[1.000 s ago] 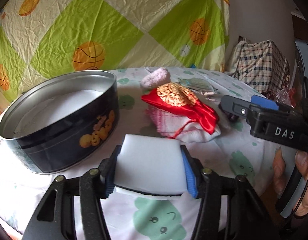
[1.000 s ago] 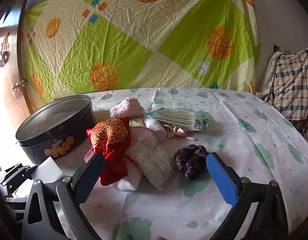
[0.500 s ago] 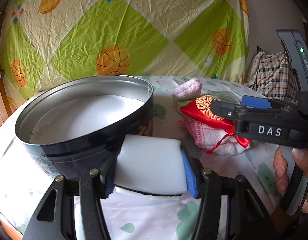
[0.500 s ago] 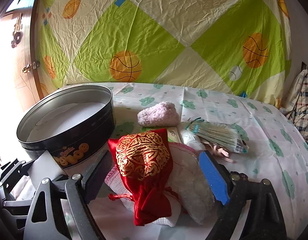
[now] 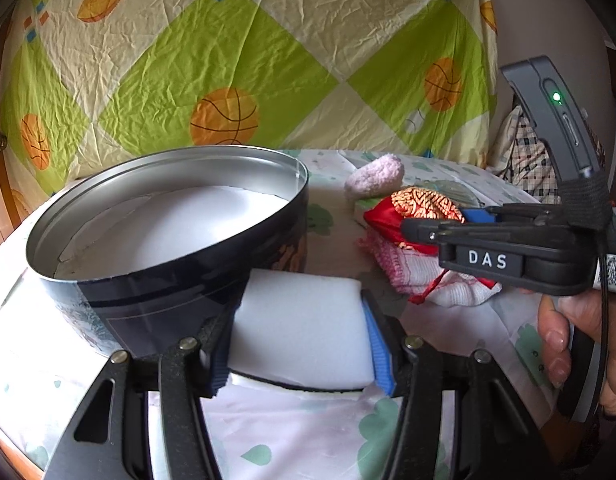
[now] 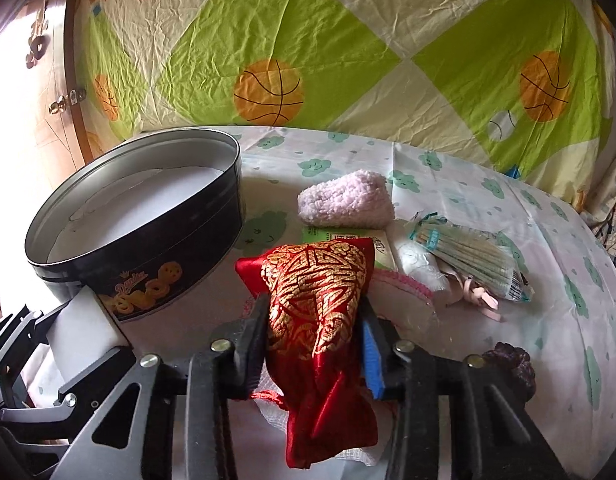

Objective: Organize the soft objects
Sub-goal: 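Lift the white sponge with the left tool while the right tool grasps the red pouch, then carry the sponge and red pouch over the dark tin with both tools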

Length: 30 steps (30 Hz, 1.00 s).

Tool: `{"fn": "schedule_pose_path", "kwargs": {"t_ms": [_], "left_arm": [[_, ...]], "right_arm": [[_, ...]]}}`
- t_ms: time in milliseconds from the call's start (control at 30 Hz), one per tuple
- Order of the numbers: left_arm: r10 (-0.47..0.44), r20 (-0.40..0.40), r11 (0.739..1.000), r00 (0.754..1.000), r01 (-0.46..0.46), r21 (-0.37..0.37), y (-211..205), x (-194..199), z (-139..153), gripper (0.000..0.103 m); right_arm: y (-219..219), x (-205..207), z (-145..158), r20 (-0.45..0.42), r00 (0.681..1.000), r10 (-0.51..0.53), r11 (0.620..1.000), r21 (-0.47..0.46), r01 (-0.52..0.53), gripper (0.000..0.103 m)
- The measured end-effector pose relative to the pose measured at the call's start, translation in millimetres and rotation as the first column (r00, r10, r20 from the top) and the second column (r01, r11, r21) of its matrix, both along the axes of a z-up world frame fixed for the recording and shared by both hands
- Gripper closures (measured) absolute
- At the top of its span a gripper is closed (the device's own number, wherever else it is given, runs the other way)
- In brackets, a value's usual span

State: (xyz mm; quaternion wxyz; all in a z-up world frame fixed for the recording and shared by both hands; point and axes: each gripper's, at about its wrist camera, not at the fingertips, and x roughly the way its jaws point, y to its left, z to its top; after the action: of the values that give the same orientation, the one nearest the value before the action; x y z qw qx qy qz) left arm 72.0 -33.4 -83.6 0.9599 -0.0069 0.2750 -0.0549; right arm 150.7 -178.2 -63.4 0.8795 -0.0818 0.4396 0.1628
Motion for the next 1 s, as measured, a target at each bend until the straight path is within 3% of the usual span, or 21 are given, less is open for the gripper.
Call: {"fn": "schedule_pose_path", "kwargs": {"t_ms": [167,1000], "left_arm": [[-0.004,0.004,1.000,1.000,0.004,-0.009,1,-1,2,0.047],[-0.023,0.159,1.000,0.987,0.019,0.023,-7,-27,24,0.047]], "right_arm": [[-1,-2,3,0.010,1.000,0.016,1.000,0.024,-0.016,0.074],[-5,-21,22,0.159,0.987,0.012,0.998,0.067,-0.023,0.076]]}}
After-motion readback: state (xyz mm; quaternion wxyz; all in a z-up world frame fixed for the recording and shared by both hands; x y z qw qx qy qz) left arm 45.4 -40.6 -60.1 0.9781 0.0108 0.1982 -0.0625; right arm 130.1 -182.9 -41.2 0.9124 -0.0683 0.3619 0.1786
